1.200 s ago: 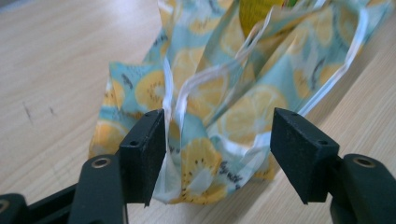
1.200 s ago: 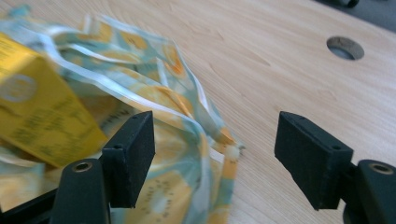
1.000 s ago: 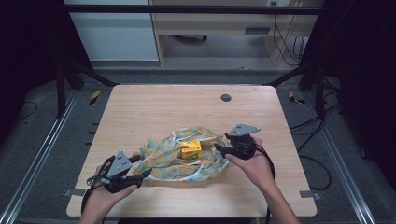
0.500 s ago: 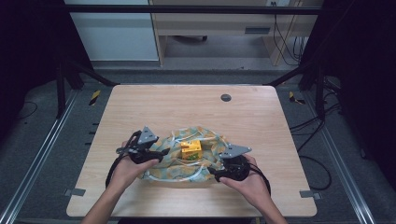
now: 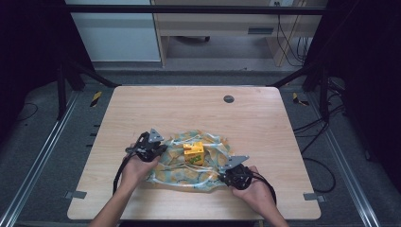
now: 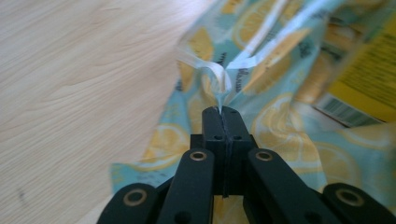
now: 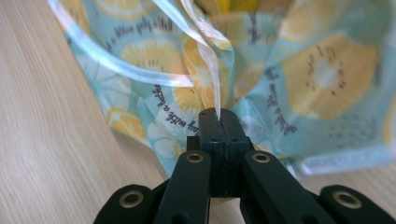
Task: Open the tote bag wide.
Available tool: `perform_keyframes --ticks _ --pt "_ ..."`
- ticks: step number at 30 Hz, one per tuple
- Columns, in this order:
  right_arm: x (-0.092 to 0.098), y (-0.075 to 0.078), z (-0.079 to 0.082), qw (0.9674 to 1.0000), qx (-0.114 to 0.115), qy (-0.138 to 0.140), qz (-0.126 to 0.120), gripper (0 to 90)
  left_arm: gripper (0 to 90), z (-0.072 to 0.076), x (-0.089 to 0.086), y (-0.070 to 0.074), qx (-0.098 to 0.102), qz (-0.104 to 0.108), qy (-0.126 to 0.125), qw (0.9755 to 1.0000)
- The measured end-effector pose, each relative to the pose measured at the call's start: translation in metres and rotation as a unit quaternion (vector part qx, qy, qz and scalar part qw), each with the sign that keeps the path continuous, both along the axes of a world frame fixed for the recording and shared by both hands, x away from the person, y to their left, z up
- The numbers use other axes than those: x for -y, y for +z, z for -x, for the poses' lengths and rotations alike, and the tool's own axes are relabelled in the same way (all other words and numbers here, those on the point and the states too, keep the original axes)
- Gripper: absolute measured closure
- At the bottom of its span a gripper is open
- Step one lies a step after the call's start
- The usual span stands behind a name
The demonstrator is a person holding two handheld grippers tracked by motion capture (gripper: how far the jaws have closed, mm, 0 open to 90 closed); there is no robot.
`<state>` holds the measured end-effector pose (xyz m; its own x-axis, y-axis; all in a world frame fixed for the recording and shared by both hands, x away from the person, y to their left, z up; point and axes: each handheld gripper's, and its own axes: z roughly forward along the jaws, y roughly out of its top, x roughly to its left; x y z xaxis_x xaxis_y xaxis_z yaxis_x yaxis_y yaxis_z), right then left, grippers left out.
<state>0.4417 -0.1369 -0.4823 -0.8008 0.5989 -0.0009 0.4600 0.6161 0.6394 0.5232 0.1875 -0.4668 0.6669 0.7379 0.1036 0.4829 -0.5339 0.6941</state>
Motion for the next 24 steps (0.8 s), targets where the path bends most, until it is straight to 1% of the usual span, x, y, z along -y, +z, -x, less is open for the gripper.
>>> perform_keyframes --ticks 1,2,3,4,6,8,9,11,12,13,14,15,16,17,18,19,20,21,22,24 --pt "0.000 0.000 0.000 1.0000 0.000 0.000 0.000 90.0 90.0 0.000 0.000 0.000 0.000 0.000 0.000 1.0000" --pt "0.002 -0.002 0.001 1.0000 -0.002 0.000 -0.002 90.0 90.0 -0.002 -0.002 -0.002 0.002 -0.001 0.007 1.0000" --pt "0.003 -0.003 0.002 0.9999 -0.010 -0.003 0.001 90.0 90.0 -0.004 -0.003 -0.003 0.003 -0.003 0.010 0.9999" --pt "0.005 -0.004 0.002 1.0000 -0.010 0.000 0.001 90.0 90.0 -0.005 -0.004 -0.004 0.006 -0.007 0.012 0.9999" --pt "0.006 -0.005 0.004 0.9999 -0.014 -0.002 0.003 90.0 90.0 -0.007 -0.006 -0.007 0.004 -0.010 0.020 0.9997" --pt "0.007 -0.006 0.004 0.9999 -0.015 -0.001 0.005 90.0 90.0 -0.009 -0.008 -0.010 0.000 -0.012 0.022 0.9997" --pt "0.007 -0.006 0.005 0.9998 -0.017 -0.004 0.007 90.0 90.0 -0.010 -0.008 -0.011 0.001 -0.009 0.024 0.9997" --pt "0.009 -0.007 0.005 0.9999 -0.014 -0.006 0.007 90.0 90.0 -0.010 -0.010 -0.012 -0.001 -0.011 0.025 0.9996" --pt "0.009 -0.007 0.005 0.9998 -0.016 -0.008 0.004 90.0 90.0 -0.009 -0.010 -0.012 -0.002 -0.007 0.025 0.9997" --pt "0.010 -0.007 0.004 0.9999 -0.016 -0.006 0.004 90.0 90.0 -0.009 -0.009 -0.011 0.003 -0.003 0.026 0.9997" --pt "0.011 -0.007 0.004 0.9999 -0.016 -0.004 0.002 90.0 90.0 -0.008 -0.009 -0.010 0.003 -0.004 0.023 0.9997" --pt "0.011 -0.007 0.005 0.9998 -0.017 -0.003 -0.003 89.9 89.7 -0.007 -0.009 -0.008 0.007 0.004 0.024 0.9997" --pt "0.012 -0.006 0.005 0.9998 -0.014 -0.001 -0.010 85.0 87.0 -0.005 -0.009 -0.006 0.015 0.011 0.025 0.9995" --pt "0.013 -0.005 0.005 0.9998 -0.007 -0.001 -0.021 78.9 82.7 -0.004 -0.009 -0.002 0.025 0.017 0.026 0.9992" --pt "0.014 -0.002 0.005 0.9995 0.003 -0.002 -0.031 72.2 76.0 -0.002 -0.008 0.002 0.035 0.020 0.025 0.9989" --pt "0.015 0.002 0.006 0.9991 0.010 -0.004 -0.040 63.6 67.2 0.001 -0.008 0.009 0.049 0.021 0.026 0.9982" --pt "0.016 0.009 0.007 0.9984 0.025 -0.008 -0.051 51.7 55.1 0.002 -0.008 0.013 0.058 0.023 0.028 0.9977" --pt "0.017 0.013 0.008 0.9979 0.035 -0.011 -0.054 46.7 49.6 0.003 -0.009 0.018 0.067 0.031 0.028 0.9969" --pt "0.018 0.018 0.009 0.9970 0.049 -0.012 -0.060 41.8 43.9 0.004 -0.009 0.022 0.072 0.038 0.028 0.9963" --pt "0.021 0.029 0.011 0.9945 0.073 -0.013 -0.074 34.0 35.9 0.007 -0.012 0.033 0.081 0.056 0.026 0.9949"
